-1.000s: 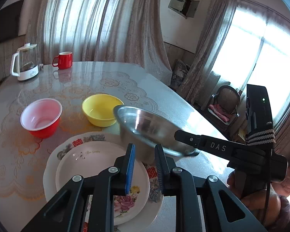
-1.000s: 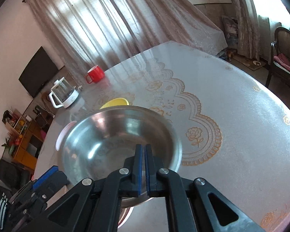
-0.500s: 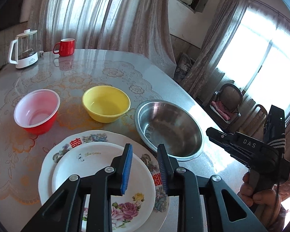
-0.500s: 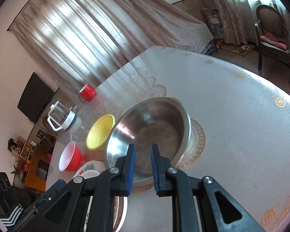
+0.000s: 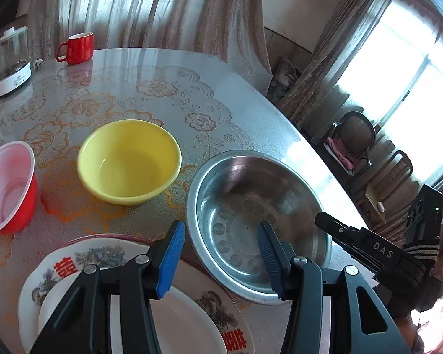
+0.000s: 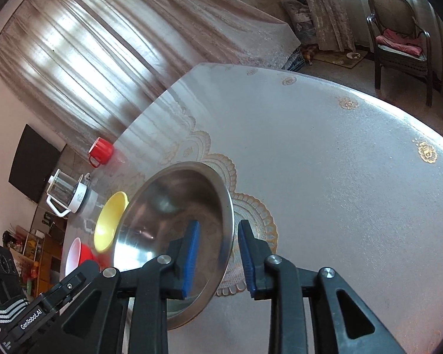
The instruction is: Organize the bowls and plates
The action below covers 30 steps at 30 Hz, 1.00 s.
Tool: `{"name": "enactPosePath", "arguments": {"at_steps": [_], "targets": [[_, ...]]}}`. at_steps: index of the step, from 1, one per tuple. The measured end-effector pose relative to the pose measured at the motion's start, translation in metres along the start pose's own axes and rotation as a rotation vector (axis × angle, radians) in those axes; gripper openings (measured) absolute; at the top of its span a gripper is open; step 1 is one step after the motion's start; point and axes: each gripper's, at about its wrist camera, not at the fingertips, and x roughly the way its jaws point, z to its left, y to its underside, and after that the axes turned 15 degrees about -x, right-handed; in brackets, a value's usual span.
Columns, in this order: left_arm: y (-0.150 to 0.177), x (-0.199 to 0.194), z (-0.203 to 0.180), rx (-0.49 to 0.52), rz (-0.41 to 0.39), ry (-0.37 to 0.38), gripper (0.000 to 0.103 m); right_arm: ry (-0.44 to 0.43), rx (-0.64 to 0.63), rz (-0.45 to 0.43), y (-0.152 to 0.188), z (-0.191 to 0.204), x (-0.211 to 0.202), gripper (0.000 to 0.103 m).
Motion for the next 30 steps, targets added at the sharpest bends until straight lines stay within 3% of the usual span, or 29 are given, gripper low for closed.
{"name": "enactPosePath", "arguments": {"at_steps": [2,5,9,21,30], "targets": [[-0.001,0.009,0.0,0.003,0.023,-0.004,0.051,-0.001,-0.002,0.008,-0.001,-0.001,0.006,0.026],[-0.003,0.016,-0.002,0.031,0.024,-0.026,0.051,0.001,-0.023,0.026,0.0,0.001,0.014,0.017],[-0.002,0.017,-0.001,0.04,0.014,-0.034,0.04,0.016,-0.049,0.044,0.003,0.006,0.022,0.012],[0.001,-0.003,-0.001,0.011,-0.001,0.091,0.038,0.016,-0.024,0.014,0.006,-0.002,0.011,0.012],[0.01,-0.047,-0.001,0.031,-0.073,0.122,0.038,-0.028,-0.034,-0.029,0.01,0.009,-0.015,0.012]]}}
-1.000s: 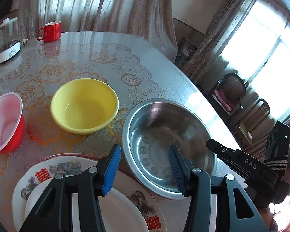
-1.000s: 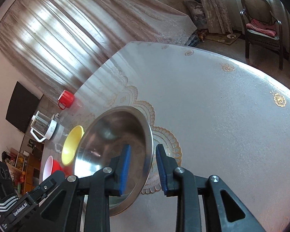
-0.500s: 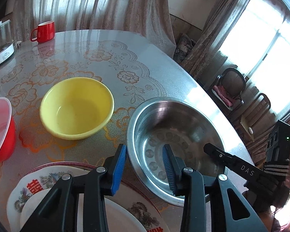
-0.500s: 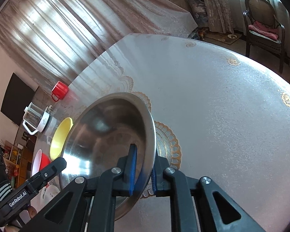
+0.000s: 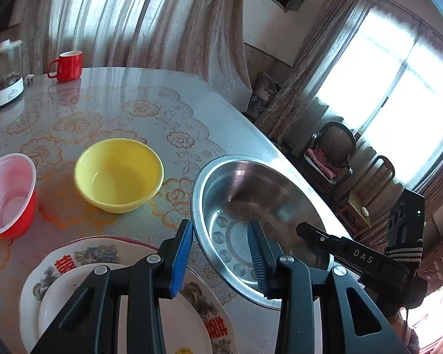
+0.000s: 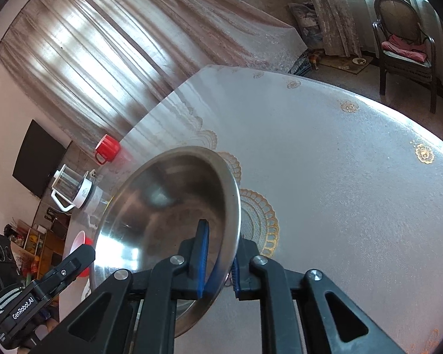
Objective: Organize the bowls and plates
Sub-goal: 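Lower the steel bowl onto the plate stack with the right gripper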
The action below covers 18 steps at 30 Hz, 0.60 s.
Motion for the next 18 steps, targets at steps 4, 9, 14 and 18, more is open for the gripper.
{"name": "enactPosePath", "arguments": {"at_steps": [4,9,14,18], "targets": [[0.006,-0.029,0.005,0.012,-0.045,0.0,0.038,-0.037,-0.022,-0.012,0.001,0.015,-0.01,0.012],[0.015,-0.064,0.02,0.012,-0.099,-0.013,0.04,-0.082,-0.073,-0.019,0.005,0.042,-0.019,0.013],[0.025,-0.093,0.043,-0.009,-0.121,-0.023,0.04,-0.137,-0.108,0.002,0.013,0.065,-0.017,0.013],[0.037,-0.113,0.063,-0.042,-0.153,-0.042,0.04,-0.163,-0.155,0.033,0.021,0.087,-0.014,0.013]]}}
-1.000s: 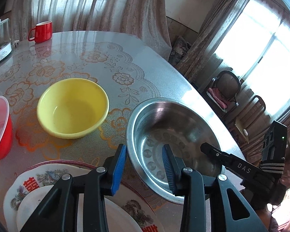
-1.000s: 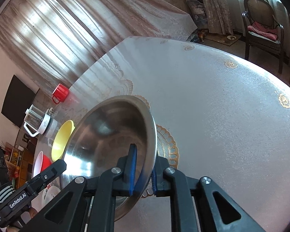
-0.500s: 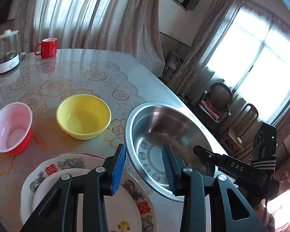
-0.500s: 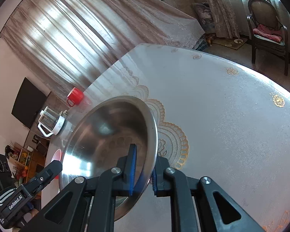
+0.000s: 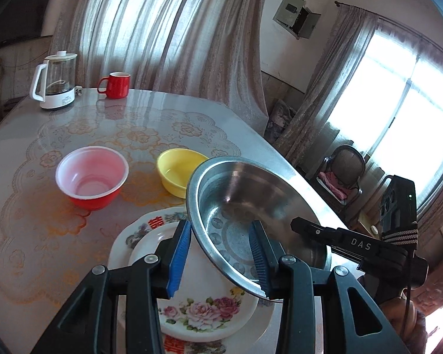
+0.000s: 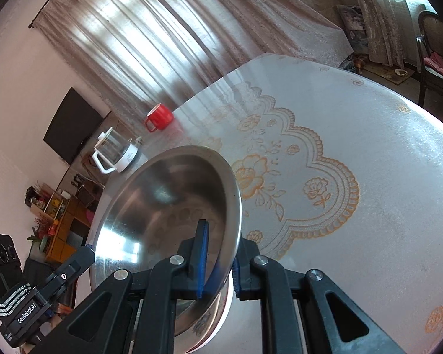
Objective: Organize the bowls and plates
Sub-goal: 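Lower the steel bowl onto the plate stack with the right gripper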
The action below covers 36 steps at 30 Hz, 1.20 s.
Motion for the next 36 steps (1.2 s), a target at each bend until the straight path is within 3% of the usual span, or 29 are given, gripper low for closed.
{"name": "enactPosePath", "arguments": {"at_steps": [12,21,26,31,36], "targets": [[0.028,-0.025,0.052,-0.087,-0.011,-0.056,0.04,-0.046,-0.103,0.113,0.02,0.051,0.028,0.014],[0.038,-0.03,0.058,-0.075,-0.022,-0.084,0.04,-0.047,-0.143,0.167,0.032,0.066,0.045,0.018],[0.044,-0.027,0.049,-0.029,-0.022,-0.093,0.041,0.001,-0.186,0.171,0.037,0.069,0.044,0.019],[0.05,-0.026,0.042,0.007,-0.021,-0.099,0.045,0.052,-0.243,0.169,0.04,0.073,0.043,0.023],[0.053,-0.029,0.038,0.018,-0.024,-0.111,0.052,0.023,-0.255,0.172,0.042,0.074,0.043,0.023]]}}
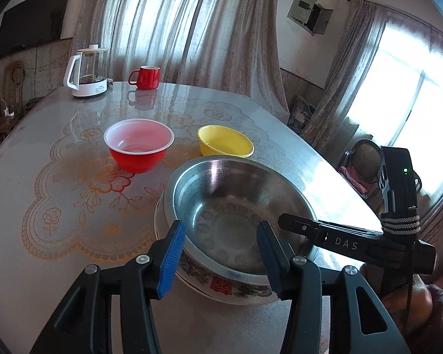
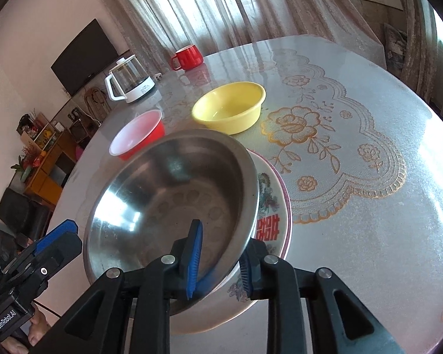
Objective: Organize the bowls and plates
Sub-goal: 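Lower the steel bowl onto the plate stack with the right gripper, then open the right gripper to release the steel bowl rim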
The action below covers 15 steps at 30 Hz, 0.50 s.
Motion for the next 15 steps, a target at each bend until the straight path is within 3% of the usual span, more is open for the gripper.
{"name": "enactPosePath", "arguments": {"at_steps": [15], "targets": [[0.002,-0.009,0.001,0.004,-0.029,-0.007,0.065,-0.029,0.062,-0.042,0.006,-0.014,-0.015,0.024]]}}
